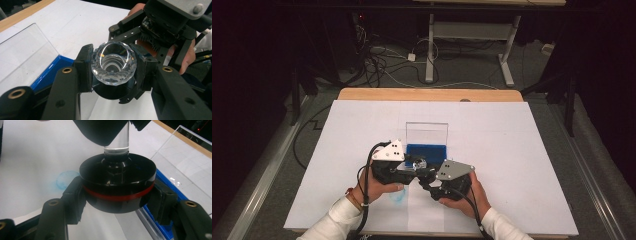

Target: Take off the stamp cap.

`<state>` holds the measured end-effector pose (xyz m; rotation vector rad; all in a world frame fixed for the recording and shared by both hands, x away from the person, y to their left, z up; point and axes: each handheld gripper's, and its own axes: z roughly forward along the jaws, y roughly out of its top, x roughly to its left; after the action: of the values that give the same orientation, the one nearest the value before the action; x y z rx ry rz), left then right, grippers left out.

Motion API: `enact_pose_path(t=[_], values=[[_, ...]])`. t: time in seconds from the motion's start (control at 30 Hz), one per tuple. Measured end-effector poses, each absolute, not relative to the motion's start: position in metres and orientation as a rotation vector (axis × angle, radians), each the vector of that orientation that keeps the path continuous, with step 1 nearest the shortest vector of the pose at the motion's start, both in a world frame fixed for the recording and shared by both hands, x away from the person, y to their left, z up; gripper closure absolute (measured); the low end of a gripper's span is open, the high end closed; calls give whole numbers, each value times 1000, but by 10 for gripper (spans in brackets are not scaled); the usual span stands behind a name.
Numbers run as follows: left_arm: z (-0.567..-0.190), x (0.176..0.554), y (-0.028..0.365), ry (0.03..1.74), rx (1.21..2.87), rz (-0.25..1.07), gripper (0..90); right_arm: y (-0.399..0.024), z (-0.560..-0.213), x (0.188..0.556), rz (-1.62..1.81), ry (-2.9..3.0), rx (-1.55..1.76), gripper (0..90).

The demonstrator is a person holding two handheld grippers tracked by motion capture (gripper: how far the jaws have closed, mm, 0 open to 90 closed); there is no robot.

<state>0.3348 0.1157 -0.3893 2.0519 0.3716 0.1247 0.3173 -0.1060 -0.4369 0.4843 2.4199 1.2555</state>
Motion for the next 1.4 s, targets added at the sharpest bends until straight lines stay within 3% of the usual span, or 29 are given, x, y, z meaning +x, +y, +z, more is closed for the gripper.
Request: enact_pose_path(t=[0.77, 0.83, 1.4], values=[[-388, 339, 118, 365, 2014, 58, 546, -101, -435, 311, 1150, 2483, 367, 390], [-386, 338, 117, 366, 2045, 131, 547, -92, -438, 302, 1186, 2513, 330, 389], [-379, 338, 131, 386, 2061, 204, 547, -112, -434, 306, 1136, 2498, 360, 387]])
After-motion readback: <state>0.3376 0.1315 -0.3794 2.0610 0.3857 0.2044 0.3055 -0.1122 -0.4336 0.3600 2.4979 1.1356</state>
